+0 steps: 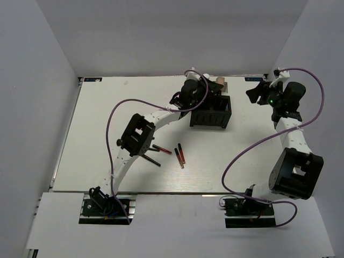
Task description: Organize the makeup
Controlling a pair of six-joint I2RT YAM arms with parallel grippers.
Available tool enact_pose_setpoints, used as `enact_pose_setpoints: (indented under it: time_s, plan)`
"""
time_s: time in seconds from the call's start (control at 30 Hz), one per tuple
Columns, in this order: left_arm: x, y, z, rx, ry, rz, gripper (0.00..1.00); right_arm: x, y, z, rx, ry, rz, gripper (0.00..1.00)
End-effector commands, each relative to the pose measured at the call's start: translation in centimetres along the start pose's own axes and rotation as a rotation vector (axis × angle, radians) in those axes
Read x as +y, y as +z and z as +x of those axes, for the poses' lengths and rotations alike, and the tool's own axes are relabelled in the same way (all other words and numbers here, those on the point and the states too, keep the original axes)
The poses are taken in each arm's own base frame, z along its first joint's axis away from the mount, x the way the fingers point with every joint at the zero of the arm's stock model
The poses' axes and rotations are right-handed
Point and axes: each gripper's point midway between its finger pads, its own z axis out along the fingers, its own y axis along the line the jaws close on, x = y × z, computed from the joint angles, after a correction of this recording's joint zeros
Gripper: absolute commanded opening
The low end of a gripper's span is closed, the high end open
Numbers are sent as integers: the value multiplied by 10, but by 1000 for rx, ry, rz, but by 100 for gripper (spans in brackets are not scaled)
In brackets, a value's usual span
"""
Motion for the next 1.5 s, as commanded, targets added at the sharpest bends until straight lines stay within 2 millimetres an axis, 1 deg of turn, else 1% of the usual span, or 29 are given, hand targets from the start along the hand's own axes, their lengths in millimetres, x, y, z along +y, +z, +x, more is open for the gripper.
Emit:
enact_pose_setpoints:
  time_s: [0.0, 0.17, 0.2, 0.23, 0.47, 0.53, 0.57, 0.6, 0.73, 0.87, 0.9, 1.03, 1.27, 1.3, 1.37, 1.4, 1.43, 1.47]
  plan:
    - [-55, -1, -20, -60, -51, 106, 3, 7, -7, -18, -61, -29, -18, 60]
    - [-46, 2, -21, -76, -88, 83, 8, 9, -8, -15, -59, -24, -27, 60]
    - [-48, 2, -22, -79, -96, 84, 10, 9, -8, -16, -61, -24, -26, 60]
    - [-45, 3, -22, -82, -104, 79, 14, 9, -8, -15, -59, -22, -27, 60]
    - [-39, 4, -21, -83, -174, 51, 25, 12, -9, -15, -64, -15, -34, 60]
    - [-35, 5, -19, -77, -191, 33, 25, 11, -9, -16, -69, -17, -33, 60]
    - [-36, 4, -20, -76, -198, 30, 26, 12, -9, -16, -70, -18, -34, 60]
    - [-32, 4, -18, -71, -204, 13, 27, 12, -9, -17, -72, -20, -34, 60]
    - [-33, 3, -17, -57, -247, -9, 26, 13, -9, -15, -74, -14, -36, 60]
    - [-32, 3, -17, -57, -279, -27, 25, 13, -10, -17, -84, -16, -39, 60]
    - [-34, 3, -11, -51, -283, -33, 26, 13, -10, -16, -83, -15, -37, 60]
    - [-31, 4, -11, -54, -313, -46, 28, 14, -11, -17, -87, -17, -41, 60]
    - [-27, 5, -15, -77, -374, -79, 29, 15, -12, -18, -91, -20, -42, 60]
    - [-29, 5, -8, -66, -378, -81, 29, 16, -12, -18, -90, -20, -44, 60]
    - [-29, 5, -8, -66, -400, -83, 30, 17, -12, -18, -90, -22, -45, 59]
    - [-31, 5, -9, -70, -413, -76, 31, 17, -13, -17, -89, -19, -45, 60]
    - [-30, 6, -9, -68, -421, -80, 31, 17, -13, -17, -90, -20, -45, 60]
    - [-26, 6, -14, -100, -429, -93, 31, 17, -13, -18, -91, -20, -46, 60]
